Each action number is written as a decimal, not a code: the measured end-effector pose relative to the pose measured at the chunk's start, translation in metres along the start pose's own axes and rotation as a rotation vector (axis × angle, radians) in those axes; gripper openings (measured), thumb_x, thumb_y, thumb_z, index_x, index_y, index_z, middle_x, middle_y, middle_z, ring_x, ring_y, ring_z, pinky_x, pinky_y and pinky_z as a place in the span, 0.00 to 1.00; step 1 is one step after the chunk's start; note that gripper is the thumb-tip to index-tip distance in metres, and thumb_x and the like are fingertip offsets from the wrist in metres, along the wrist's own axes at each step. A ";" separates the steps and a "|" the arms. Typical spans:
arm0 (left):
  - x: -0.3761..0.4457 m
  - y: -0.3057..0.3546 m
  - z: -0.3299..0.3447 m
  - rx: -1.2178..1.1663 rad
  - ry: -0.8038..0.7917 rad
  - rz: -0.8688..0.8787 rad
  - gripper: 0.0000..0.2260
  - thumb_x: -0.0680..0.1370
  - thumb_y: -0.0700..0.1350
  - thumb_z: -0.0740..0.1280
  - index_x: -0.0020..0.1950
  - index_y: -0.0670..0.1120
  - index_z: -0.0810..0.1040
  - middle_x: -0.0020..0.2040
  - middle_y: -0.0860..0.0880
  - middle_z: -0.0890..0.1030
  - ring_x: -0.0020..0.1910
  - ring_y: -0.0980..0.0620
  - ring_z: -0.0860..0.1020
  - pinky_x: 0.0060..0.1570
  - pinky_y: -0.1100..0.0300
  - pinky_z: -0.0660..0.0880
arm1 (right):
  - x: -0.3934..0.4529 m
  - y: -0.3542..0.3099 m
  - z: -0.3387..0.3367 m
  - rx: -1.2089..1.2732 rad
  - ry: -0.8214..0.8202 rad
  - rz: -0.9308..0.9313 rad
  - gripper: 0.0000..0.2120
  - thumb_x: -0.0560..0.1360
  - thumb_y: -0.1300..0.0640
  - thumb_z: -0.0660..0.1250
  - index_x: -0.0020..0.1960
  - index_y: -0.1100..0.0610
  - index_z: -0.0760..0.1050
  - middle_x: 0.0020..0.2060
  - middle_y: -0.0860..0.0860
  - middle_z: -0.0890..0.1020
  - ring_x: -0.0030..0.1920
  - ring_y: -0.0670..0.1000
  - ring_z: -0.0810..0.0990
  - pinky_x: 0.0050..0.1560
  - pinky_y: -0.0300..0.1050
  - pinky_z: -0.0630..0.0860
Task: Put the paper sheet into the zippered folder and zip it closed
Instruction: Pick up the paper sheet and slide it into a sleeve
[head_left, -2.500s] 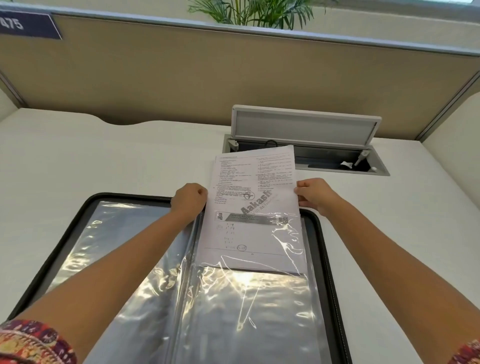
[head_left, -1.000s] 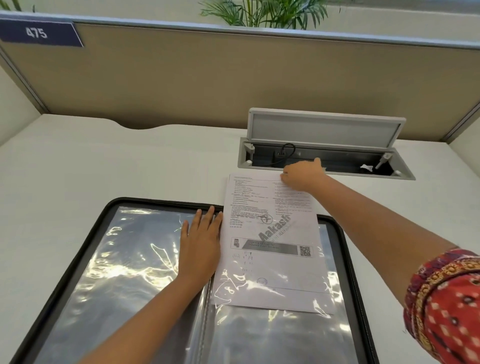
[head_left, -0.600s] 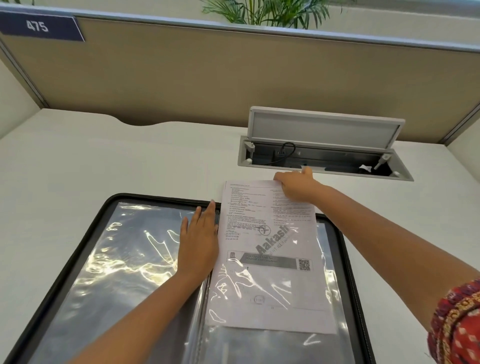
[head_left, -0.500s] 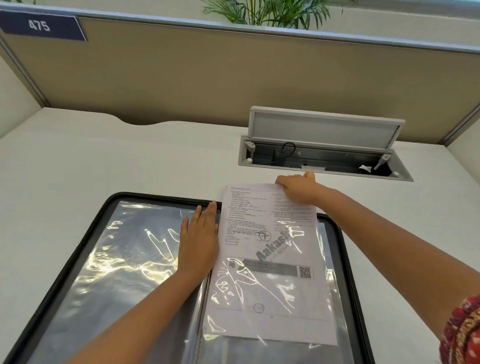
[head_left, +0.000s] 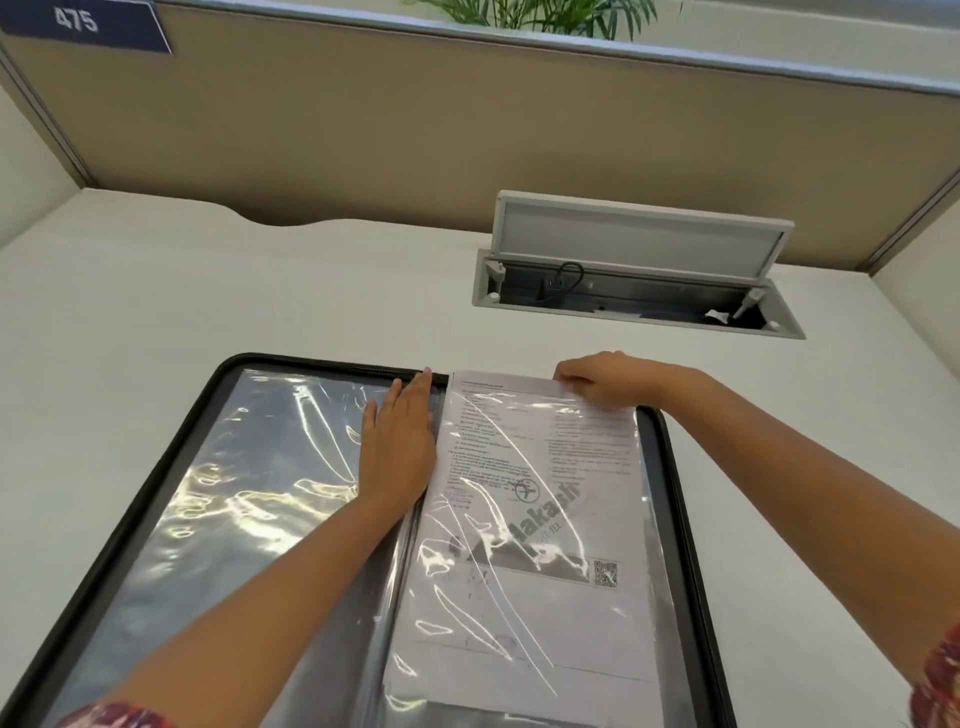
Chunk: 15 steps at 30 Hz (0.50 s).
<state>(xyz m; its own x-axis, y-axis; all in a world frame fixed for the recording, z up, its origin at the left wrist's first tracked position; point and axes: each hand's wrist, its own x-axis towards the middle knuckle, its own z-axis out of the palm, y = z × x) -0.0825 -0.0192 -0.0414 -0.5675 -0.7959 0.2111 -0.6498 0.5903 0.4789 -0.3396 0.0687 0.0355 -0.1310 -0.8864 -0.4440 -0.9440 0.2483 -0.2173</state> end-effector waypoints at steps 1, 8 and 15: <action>0.000 0.000 0.000 -0.005 0.000 -0.001 0.25 0.77 0.35 0.55 0.73 0.46 0.57 0.72 0.46 0.66 0.74 0.46 0.57 0.72 0.45 0.50 | -0.002 -0.002 0.000 0.002 -0.007 -0.005 0.11 0.80 0.55 0.54 0.58 0.50 0.72 0.57 0.50 0.78 0.51 0.51 0.73 0.53 0.46 0.64; 0.012 0.002 -0.001 -0.028 -0.001 -0.030 0.24 0.78 0.37 0.54 0.74 0.46 0.56 0.73 0.46 0.65 0.74 0.46 0.57 0.72 0.45 0.49 | 0.009 -0.011 -0.003 0.006 0.231 0.079 0.13 0.78 0.57 0.57 0.59 0.47 0.74 0.57 0.48 0.79 0.57 0.52 0.75 0.56 0.50 0.62; 0.020 0.003 0.001 -0.001 -0.005 -0.049 0.22 0.79 0.39 0.53 0.74 0.46 0.56 0.73 0.46 0.64 0.74 0.46 0.57 0.72 0.44 0.50 | 0.023 -0.018 -0.003 -0.006 0.299 0.058 0.16 0.78 0.61 0.54 0.52 0.48 0.78 0.55 0.47 0.80 0.54 0.52 0.75 0.51 0.49 0.58</action>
<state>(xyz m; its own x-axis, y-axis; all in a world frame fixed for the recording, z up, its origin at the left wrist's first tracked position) -0.0964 -0.0334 -0.0369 -0.5376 -0.8231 0.1831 -0.6762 0.5506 0.4895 -0.3271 0.0428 0.0321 -0.2675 -0.9466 -0.1797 -0.9339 0.3007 -0.1936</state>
